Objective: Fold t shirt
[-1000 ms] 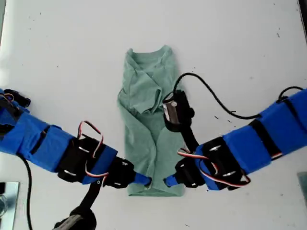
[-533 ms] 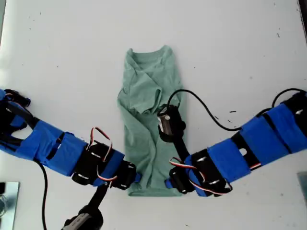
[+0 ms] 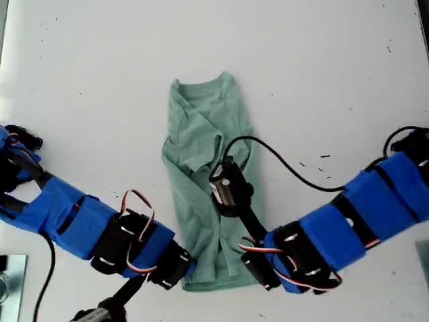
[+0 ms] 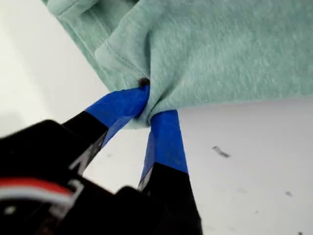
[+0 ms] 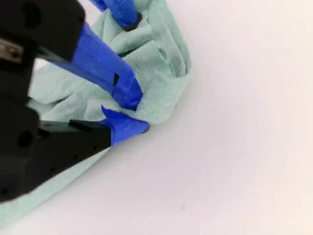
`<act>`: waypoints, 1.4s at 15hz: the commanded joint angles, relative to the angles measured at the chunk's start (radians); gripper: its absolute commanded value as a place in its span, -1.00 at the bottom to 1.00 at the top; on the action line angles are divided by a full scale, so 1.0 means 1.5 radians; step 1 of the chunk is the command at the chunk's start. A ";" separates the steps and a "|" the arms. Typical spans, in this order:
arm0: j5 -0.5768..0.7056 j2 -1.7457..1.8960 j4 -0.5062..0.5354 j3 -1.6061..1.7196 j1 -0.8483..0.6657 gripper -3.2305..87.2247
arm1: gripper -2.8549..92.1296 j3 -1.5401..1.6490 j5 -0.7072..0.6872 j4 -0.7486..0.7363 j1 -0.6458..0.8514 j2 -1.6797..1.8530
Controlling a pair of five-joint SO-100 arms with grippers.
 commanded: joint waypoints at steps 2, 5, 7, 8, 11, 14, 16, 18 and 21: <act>0.013 0.099 -0.037 -0.033 0.045 -0.93 | -0.89 -0.033 -0.001 0.001 -0.037 0.115; 0.011 0.126 -0.049 -0.027 0.046 -0.93 | -0.89 -0.009 -0.030 -0.019 -0.014 0.151; 0.014 0.175 -0.032 -0.014 0.030 -0.93 | -0.89 0.000 -0.071 -0.020 0.018 0.195; 0.021 0.206 -0.012 -0.001 0.009 -0.93 | -0.89 0.011 -0.100 -0.020 0.046 0.221; 0.063 0.298 0.074 0.020 -0.089 -0.93 | -0.89 0.032 -0.207 0.024 0.183 0.302; 0.119 0.388 0.105 0.086 -0.215 -0.93 | -0.89 0.074 -0.304 0.007 0.341 0.364; 0.130 0.427 0.118 0.112 -0.279 -0.93 | -0.81 0.067 -0.335 0.002 0.398 0.370; 0.139 0.448 0.118 0.148 -0.327 -0.44 | -0.50 0.073 -0.375 -0.020 0.440 0.365; 0.084 0.578 0.105 0.376 -0.423 -0.24 | -0.53 0.081 -0.320 0.072 0.504 0.381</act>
